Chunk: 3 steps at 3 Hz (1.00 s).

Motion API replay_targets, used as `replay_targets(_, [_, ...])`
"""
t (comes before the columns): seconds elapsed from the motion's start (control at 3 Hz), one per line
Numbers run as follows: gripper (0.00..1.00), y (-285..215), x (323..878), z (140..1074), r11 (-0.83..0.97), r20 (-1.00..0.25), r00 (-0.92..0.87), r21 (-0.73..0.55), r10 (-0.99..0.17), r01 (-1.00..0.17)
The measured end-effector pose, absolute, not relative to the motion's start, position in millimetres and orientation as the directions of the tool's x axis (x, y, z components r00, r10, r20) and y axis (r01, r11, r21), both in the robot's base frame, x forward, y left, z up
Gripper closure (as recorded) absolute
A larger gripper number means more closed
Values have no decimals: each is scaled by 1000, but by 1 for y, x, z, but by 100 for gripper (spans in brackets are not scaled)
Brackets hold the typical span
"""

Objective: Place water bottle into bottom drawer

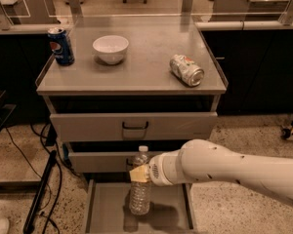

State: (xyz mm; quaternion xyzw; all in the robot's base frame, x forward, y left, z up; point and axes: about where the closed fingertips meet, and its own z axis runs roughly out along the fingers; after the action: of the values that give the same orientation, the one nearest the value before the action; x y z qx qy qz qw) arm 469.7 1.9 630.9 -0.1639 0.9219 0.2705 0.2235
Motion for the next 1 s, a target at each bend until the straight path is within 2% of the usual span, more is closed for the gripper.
replay_targets(0.67, [100, 25, 489, 530, 797, -405, -901, 487, -158, -358])
replay_targets(1.0, [100, 25, 489, 530, 797, -404, -901, 487, -158, -358])
